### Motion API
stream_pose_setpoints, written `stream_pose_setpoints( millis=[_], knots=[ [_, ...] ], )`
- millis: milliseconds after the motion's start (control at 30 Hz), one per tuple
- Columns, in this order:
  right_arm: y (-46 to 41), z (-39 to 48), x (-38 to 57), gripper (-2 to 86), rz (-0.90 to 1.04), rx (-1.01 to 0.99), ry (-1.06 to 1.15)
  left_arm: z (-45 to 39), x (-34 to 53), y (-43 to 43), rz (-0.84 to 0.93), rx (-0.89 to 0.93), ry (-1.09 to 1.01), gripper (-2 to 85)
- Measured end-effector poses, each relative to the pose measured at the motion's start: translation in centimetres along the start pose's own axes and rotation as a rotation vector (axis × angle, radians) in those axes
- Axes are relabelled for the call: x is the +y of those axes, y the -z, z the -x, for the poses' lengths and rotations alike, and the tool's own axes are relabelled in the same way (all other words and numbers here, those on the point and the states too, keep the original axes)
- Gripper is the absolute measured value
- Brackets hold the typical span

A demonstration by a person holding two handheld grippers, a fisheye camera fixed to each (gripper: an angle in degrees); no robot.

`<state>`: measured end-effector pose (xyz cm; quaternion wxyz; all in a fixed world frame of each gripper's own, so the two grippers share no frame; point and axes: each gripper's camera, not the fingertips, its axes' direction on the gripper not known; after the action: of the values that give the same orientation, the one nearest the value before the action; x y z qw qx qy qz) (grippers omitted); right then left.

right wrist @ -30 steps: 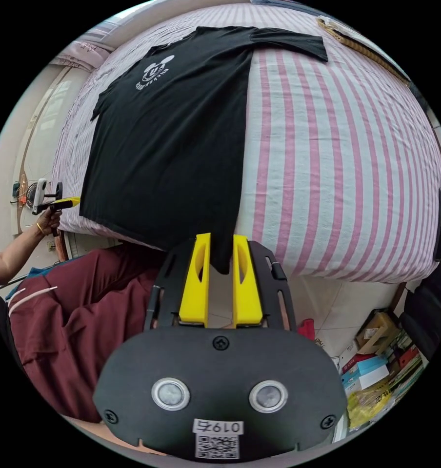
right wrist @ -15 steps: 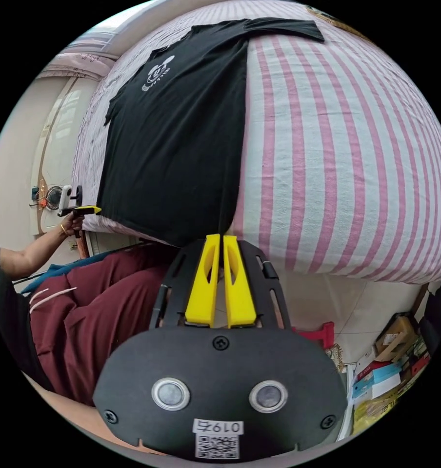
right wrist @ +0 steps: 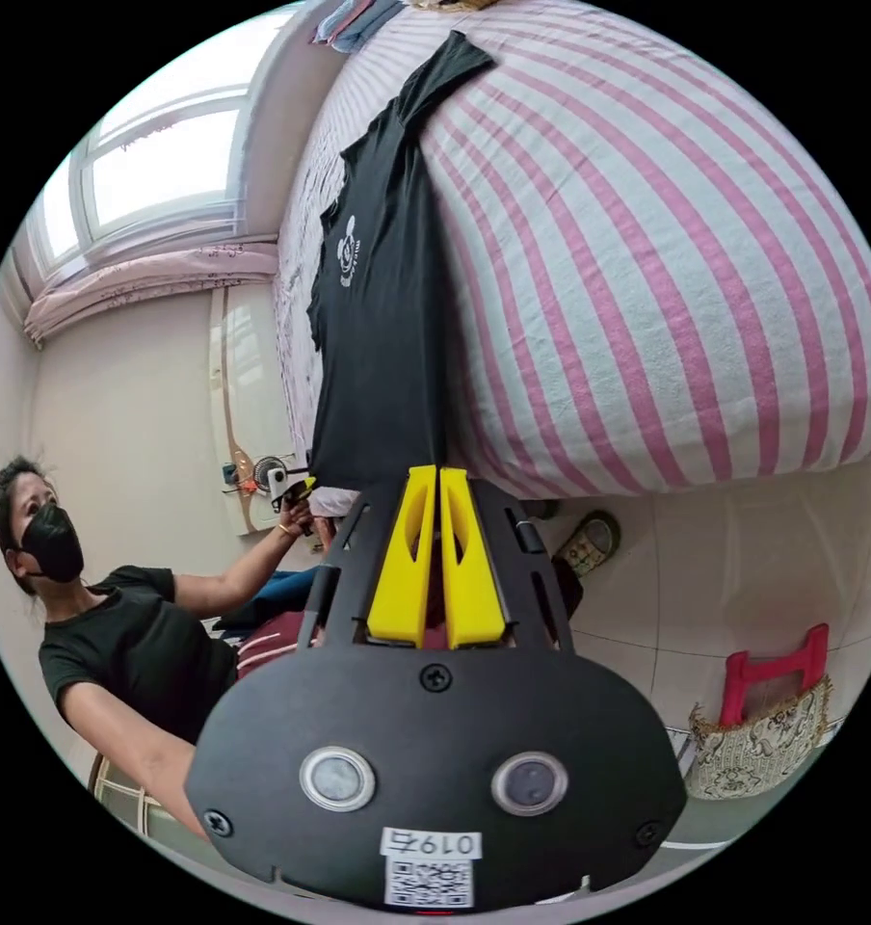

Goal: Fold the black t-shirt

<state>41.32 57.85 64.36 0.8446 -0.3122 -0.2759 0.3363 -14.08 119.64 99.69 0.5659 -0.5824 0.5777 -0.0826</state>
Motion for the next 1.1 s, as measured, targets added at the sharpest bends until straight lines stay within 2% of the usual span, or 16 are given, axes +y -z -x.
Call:
stream_pose_setpoints(
  millis=[167,300,467,600,667,700,800,867,933,1100],
  knots=[
    [-2.1,-0.7,-1.1,-0.9,0.124,0.166,-0.026,1.9,-1.3,-2.9,0.156,-0.103,0.092,0.8],
    [-3.9,-0.7,-1.9,-0.8,0.157,0.299,-0.043,2.5,-2.3,-4.9,0.203,-0.201,0.137,0.9],
    [-4.0,0.3,-1.4,0.2,0.165,0.332,-0.026,1.4,-3.0,-6.6,0.264,-0.291,0.131,0.7],
    [-3.6,1.5,0.5,7.2,0.196,0.459,-0.004,0.7,-2.3,-6.6,0.297,-0.307,0.135,0.7],
    [-3.2,1.8,1.4,7.2,0.235,0.47,-0.007,0.0,-1.3,-6.0,0.325,-0.33,0.131,0.8],
    [-2.2,3.1,1.9,5.6,0.196,0.497,0.023,-0.4,-1.2,-5.5,0.314,-0.348,0.124,0.8],
    [0.4,9.6,2.4,0.8,-0.027,0.612,0.182,-4.8,-2.3,-2.1,0.108,-0.327,0.017,0.9],
    [0.2,14.1,2.2,0.2,-0.152,0.711,0.291,-9.7,-5.4,-0.8,-0.068,-0.463,-0.112,0.9],
    [-3.3,18.4,0.6,-0.4,-0.144,0.884,0.426,-12.1,-8.6,-1.6,-0.148,-0.616,-0.146,0.9],
    [-8.6,20.4,-2.5,-0.5,-0.101,1.002,0.45,-13.0,-16.8,-6.8,-0.114,-0.753,-0.145,0.9]
  ],
)
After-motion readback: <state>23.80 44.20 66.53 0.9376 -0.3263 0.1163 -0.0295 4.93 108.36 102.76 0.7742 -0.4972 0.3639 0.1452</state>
